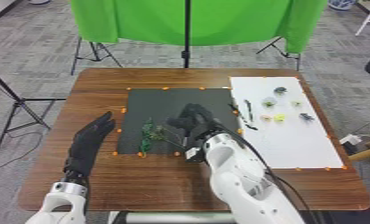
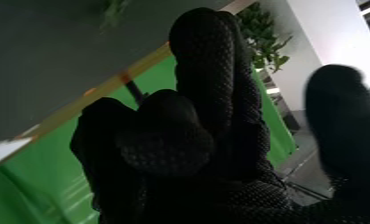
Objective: Arrange flowers
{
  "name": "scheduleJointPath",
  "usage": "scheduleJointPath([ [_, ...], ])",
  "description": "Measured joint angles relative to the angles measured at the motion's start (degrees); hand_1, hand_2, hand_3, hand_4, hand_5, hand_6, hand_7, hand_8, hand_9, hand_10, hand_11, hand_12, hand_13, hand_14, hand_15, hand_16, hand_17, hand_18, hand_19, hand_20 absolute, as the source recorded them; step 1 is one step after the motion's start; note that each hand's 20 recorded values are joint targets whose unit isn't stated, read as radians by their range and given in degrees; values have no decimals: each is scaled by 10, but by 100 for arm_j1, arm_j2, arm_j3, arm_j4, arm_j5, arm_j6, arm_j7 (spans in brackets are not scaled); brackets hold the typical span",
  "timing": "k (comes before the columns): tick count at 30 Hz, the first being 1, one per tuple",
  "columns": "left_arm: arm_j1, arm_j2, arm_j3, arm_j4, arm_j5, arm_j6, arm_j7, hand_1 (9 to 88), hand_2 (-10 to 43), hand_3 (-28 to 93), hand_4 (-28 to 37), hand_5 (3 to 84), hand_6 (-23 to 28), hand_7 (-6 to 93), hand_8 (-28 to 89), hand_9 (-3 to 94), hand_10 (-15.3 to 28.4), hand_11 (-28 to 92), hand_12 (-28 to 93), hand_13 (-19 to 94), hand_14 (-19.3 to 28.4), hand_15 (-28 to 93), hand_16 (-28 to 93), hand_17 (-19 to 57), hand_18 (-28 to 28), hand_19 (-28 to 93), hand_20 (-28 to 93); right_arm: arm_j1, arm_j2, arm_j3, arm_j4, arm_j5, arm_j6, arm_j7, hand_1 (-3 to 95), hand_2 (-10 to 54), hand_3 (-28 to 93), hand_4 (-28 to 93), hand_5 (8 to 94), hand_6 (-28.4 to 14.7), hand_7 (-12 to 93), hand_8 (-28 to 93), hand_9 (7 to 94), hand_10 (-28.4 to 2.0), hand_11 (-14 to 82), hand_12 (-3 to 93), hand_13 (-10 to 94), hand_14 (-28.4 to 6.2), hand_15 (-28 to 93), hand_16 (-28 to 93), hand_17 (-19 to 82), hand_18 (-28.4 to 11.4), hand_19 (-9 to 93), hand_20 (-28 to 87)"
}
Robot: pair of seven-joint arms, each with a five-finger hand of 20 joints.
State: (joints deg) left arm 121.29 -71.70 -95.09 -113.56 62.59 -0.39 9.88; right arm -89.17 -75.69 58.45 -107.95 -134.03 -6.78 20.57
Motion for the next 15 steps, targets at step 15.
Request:
scheduleJointPath([
  [15,11,-13,-5,-4,0,0,-1,207,-74,683,-211,428,12,58,-55,422,110,77,132,288,126,75,6,17,94,6,149,-264,424,276,-284,156,-1048,459,224,157,669,59,799,-36,155,-76,921,-145,365,264,925,-46,620,327,682,-134,932,632],
])
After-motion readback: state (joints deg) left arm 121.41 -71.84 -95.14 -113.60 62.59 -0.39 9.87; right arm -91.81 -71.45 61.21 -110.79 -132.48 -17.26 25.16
